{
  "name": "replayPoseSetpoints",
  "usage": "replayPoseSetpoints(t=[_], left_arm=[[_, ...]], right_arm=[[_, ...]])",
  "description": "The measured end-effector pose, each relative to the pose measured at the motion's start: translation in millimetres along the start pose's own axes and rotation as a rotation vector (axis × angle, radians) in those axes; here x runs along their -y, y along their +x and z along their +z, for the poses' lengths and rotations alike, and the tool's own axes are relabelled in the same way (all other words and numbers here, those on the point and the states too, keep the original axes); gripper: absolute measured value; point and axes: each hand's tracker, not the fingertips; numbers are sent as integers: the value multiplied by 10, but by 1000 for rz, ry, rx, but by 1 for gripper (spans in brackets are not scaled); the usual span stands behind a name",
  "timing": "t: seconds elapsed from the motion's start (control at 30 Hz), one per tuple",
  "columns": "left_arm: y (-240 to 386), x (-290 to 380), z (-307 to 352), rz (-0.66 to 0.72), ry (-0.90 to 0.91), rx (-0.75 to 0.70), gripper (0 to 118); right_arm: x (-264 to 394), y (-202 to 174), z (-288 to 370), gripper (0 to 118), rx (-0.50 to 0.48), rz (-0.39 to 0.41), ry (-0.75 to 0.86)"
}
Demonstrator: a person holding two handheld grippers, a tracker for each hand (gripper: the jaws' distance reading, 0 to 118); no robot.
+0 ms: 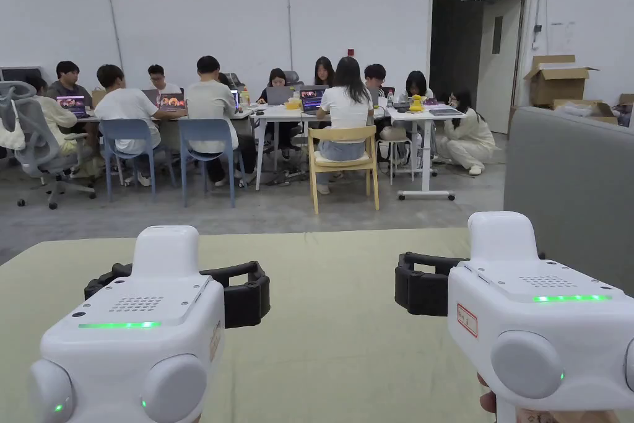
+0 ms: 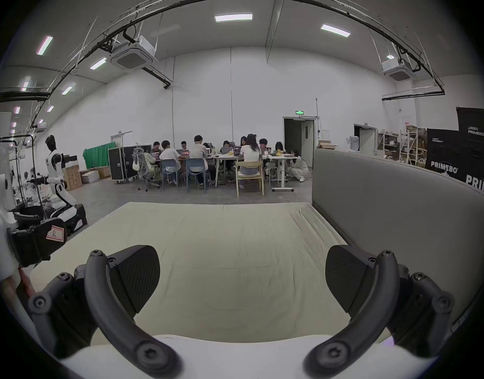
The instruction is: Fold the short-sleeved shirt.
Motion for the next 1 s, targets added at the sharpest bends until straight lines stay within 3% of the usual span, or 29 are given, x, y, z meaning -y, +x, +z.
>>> replayPoseSetpoints(t=[0.23, 0.4, 0.53, 0.63, 1.0], left_arm=[[-3, 2, 6, -6, 3, -8, 118], [3, -11, 15, -12, 7, -11, 118], [16, -21, 29, -15, 13, -11, 118], [17, -27, 35, -16, 13, -9, 118], [11, -9, 35, -15, 11, -12, 118]], right_arm=[[1, 9, 17, 118, 23, -13, 20], [6, -46, 31, 118, 49, 25, 29], [-5, 5, 15, 118, -11, -61, 2], [-5, 26, -4, 118, -3, -69, -6], [-2, -17, 27, 118, 23, -43, 1]])
